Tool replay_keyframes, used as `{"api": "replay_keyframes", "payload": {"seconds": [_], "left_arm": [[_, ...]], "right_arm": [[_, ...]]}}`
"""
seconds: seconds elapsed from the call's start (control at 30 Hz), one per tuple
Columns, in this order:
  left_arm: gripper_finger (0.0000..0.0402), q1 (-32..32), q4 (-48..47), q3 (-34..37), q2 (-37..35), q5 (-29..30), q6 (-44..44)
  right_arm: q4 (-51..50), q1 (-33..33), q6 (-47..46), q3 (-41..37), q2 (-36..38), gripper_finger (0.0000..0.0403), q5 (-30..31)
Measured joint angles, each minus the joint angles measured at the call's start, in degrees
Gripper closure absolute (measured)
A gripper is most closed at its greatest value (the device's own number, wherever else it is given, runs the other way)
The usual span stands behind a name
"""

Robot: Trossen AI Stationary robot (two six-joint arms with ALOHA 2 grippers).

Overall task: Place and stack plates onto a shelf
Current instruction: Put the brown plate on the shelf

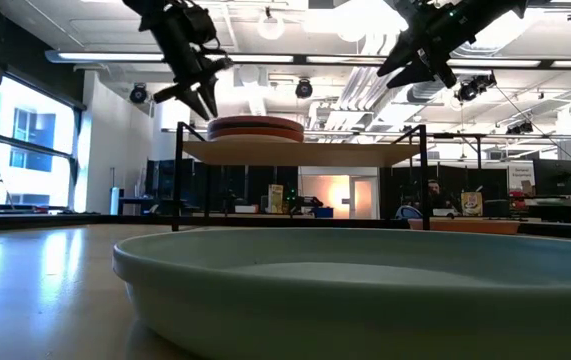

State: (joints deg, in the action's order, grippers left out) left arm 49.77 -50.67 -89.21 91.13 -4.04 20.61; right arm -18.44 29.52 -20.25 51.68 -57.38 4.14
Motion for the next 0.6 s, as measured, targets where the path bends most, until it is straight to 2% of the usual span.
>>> {"api": "replay_keyframes", "payload": {"seconds": [0.23,0.43,0.6], "left_arm": [[0.0314,-2.2,-1.1,0.0,-4.2,-1.5,-3.0],[0.0314,-7.6,-5.8,0.0,-5.9,-1.6,-5.5],[0.0314,-13.1,-9.6,0.0,-5.8,-1.5,-7.3]], "right_arm": [[-2.9,0.1,2.7,0.0,1.4,0.0251,-0.1],[-13.2,0.1,7.7,0.1,1.6,0.0251,-0.1],[-25.8,0.1,10.3,0.1,1.5,0.0251,-0.1]]}}
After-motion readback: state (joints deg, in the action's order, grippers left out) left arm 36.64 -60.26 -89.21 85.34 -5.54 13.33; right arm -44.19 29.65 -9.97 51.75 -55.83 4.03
